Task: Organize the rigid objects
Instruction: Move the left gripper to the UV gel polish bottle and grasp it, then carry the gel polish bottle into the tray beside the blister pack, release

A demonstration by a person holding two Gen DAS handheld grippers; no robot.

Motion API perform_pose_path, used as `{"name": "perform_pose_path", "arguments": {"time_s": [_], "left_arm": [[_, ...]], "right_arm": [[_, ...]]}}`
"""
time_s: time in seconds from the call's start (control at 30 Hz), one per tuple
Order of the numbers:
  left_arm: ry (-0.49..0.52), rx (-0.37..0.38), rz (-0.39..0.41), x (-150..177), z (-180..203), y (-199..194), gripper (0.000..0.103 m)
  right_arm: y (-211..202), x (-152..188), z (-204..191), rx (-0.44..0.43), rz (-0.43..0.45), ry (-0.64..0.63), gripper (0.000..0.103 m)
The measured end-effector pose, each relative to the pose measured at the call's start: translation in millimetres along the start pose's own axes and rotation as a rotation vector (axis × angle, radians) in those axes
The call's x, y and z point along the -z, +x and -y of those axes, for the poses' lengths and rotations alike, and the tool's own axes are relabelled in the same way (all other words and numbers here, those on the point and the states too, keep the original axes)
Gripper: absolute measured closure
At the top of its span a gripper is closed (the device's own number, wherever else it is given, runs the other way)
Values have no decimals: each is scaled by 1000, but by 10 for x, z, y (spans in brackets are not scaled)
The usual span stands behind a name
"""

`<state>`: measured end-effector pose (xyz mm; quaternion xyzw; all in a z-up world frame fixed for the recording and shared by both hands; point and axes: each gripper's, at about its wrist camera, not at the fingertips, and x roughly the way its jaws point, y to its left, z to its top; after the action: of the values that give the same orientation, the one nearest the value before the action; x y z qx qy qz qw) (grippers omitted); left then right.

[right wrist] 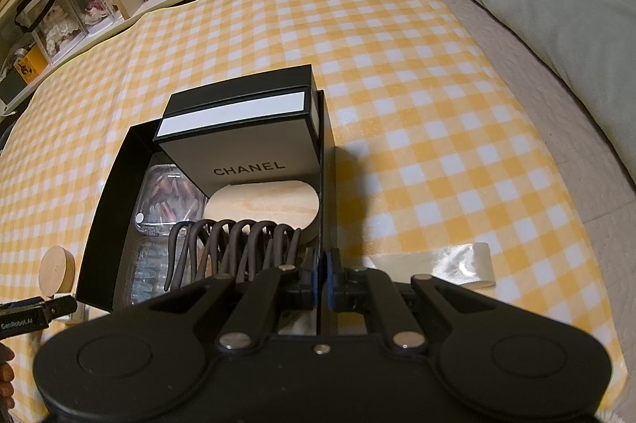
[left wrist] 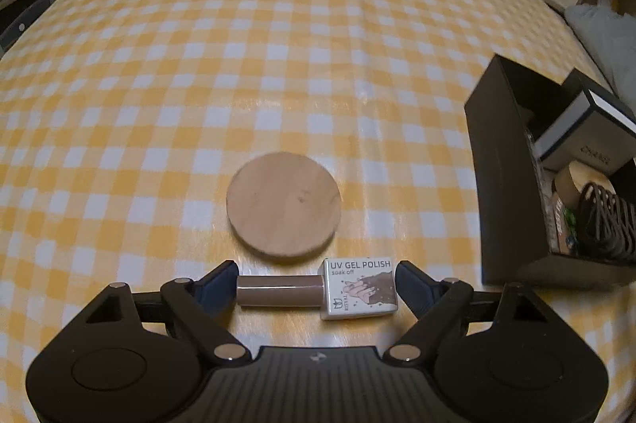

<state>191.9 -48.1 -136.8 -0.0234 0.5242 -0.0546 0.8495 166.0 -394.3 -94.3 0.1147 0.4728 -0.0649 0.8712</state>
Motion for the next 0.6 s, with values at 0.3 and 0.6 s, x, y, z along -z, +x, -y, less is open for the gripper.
{"name": "perform_pose_path", "arguments": {"time_s": [0.3,0.6], "left_arm": [[43,174,11,113,267,-353,18],[39,336,185,-90,564,-753,17]], "right_arm": [[-2,1,0,0,0,-1,98],[-2,2,0,1,0,-2,98]]}}
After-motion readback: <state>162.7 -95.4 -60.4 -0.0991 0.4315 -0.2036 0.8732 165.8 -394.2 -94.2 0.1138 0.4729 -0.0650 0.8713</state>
